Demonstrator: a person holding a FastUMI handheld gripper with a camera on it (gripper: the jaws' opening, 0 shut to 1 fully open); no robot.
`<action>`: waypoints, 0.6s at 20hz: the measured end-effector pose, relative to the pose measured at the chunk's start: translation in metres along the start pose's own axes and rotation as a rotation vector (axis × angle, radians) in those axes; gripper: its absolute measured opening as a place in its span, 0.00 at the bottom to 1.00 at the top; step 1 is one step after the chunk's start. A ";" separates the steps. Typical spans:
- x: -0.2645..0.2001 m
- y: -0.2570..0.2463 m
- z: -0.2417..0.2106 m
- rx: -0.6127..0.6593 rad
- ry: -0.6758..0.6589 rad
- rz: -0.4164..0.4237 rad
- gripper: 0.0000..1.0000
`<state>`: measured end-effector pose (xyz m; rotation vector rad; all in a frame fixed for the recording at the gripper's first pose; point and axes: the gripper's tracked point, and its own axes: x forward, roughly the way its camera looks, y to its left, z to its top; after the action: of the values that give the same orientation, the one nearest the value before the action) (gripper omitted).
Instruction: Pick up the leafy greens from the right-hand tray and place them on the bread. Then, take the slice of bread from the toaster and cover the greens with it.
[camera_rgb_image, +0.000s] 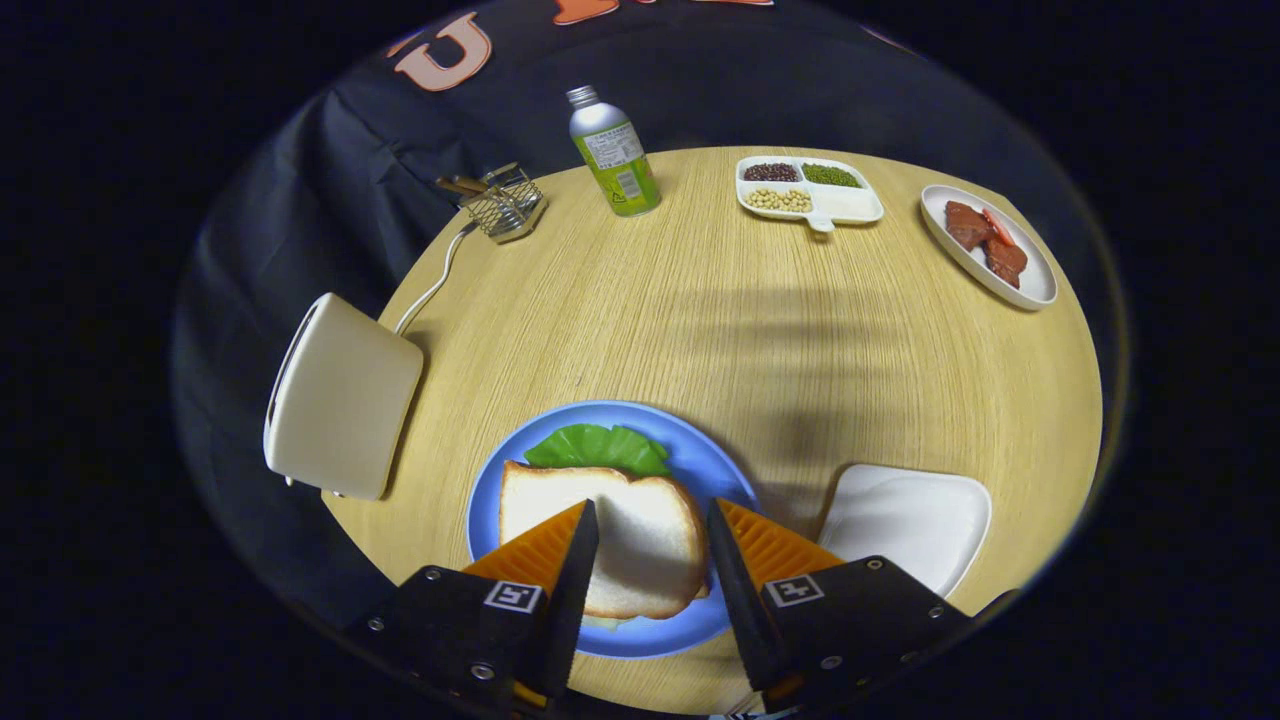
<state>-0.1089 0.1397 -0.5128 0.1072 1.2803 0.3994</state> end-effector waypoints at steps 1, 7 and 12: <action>-0.002 0.000 0.001 -0.002 -0.006 -0.003 0.70; -0.048 0.011 0.054 -0.029 -0.195 -0.014 0.89; -0.127 0.024 0.115 -0.108 -0.414 -0.048 0.96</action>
<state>-0.0344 0.1346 -0.3567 0.0635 0.8503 0.3804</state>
